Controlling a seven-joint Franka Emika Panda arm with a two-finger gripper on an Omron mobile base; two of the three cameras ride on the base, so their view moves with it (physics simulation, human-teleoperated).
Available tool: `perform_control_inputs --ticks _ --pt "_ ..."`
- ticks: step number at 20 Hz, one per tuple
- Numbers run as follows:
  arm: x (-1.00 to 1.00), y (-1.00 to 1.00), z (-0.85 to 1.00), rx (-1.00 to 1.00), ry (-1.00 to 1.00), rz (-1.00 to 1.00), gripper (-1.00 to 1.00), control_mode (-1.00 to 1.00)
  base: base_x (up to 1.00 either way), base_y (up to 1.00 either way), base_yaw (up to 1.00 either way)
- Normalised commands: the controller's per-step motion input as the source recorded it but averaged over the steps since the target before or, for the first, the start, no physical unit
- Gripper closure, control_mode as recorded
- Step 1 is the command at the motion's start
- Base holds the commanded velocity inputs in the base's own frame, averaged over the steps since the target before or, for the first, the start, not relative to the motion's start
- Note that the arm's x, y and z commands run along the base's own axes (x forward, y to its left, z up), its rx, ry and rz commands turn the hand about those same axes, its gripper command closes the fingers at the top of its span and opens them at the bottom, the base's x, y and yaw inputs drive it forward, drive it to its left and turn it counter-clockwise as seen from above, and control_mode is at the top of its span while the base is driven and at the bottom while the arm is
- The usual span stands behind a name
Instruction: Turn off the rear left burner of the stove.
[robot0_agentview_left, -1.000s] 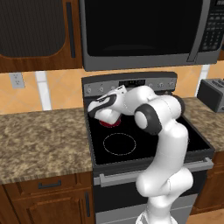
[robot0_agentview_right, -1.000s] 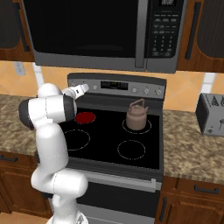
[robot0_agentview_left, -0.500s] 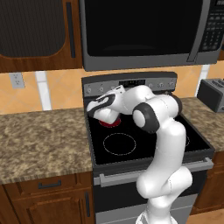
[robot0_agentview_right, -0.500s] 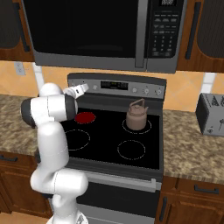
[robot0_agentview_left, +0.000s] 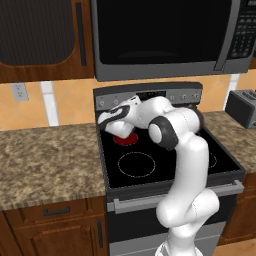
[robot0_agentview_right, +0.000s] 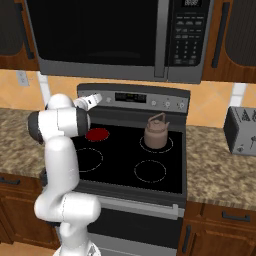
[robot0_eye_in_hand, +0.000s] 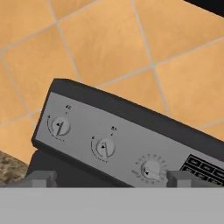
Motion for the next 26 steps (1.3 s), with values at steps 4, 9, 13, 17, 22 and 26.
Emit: perform_control_inputs --ticks 4,9,13,17,22,26 --pt "0.37 0.06 -0.09 0.0 0.0 0.0 -1.0 -1.0 0.0 0.0 0.0" --pt "0.09 0.15 -0.24 -0.02 0.0 0.0 -1.0 -1.0 0.0 0.0 0.0" --pt "0.0 0.08 -0.29 -0.02 0.0 0.0 -1.0 -1.0 0.0 0.0 0.0" --pt "0.13 0.0 -0.09 -0.01 0.0 0.0 -1.0 -1.0 0.0 0.0 0.0" --pt "0.31 0.0 -0.03 0.0 0.0 0.0 -1.0 -1.0 0.0 0.0 0.0" --pt "0.33 0.0 0.0 0.0 0.0 0.0 -1.0 -1.0 0.0 0.0 0.0"
